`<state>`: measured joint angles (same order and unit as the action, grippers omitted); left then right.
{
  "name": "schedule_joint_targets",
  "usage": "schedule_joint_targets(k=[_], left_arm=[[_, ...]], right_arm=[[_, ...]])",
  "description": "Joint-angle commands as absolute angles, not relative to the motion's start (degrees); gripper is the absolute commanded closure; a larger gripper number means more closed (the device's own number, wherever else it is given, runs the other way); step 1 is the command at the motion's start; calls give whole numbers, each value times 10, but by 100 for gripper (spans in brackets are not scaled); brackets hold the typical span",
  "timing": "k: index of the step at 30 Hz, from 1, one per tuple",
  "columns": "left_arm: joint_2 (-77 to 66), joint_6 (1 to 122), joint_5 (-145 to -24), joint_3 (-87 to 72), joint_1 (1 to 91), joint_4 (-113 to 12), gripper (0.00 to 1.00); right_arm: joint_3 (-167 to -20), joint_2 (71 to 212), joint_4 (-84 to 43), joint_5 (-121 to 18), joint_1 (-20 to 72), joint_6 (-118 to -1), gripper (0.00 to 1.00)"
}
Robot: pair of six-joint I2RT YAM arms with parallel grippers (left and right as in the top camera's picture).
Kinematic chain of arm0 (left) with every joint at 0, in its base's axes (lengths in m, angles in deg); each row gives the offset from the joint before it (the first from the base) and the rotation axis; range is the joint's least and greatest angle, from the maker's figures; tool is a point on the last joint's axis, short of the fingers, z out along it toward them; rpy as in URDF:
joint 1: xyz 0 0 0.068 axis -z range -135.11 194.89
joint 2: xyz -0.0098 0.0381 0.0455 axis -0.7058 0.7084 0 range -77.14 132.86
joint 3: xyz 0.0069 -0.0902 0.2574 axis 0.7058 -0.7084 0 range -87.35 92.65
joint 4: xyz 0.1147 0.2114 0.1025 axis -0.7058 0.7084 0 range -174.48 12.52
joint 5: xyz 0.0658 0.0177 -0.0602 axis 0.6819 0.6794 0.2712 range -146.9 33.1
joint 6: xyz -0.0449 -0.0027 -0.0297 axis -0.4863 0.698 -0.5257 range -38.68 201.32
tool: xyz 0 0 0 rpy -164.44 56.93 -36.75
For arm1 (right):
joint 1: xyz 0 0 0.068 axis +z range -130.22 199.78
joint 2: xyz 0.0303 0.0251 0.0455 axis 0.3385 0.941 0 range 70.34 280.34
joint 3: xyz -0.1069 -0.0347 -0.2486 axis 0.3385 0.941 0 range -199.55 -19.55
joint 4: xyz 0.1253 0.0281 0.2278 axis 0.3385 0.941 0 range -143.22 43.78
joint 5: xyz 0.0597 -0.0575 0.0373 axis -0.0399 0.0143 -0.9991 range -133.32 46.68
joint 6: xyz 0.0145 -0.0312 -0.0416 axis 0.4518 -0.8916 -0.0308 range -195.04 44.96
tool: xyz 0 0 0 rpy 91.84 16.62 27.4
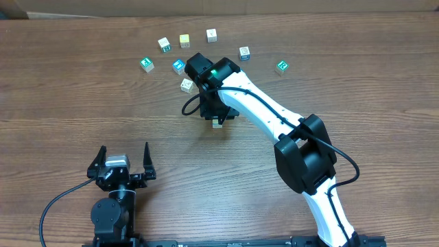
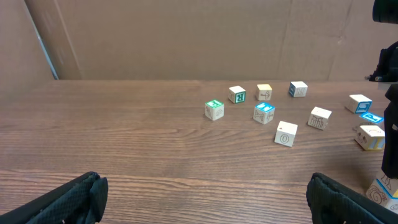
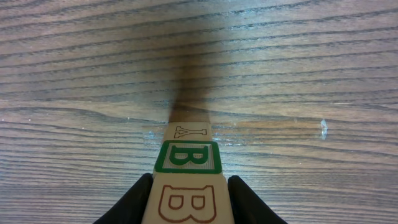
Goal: Form a tower
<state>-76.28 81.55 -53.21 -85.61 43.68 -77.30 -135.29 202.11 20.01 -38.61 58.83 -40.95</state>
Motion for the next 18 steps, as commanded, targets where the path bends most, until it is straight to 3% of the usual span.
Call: schedule_joint_targets(k=[1, 12, 18], left_arm=[[-768, 826, -524, -853, 439, -766, 1], [-768, 826, -524, -853, 439, -766, 0], [-768, 826, -524, -853, 439, -766, 0]], right_arm=[[-1351, 2021, 198, -385, 590, -410, 65], [-1351, 2021, 196, -385, 590, -410, 60], [-1351, 2021, 196, -385, 590, -410, 66]])
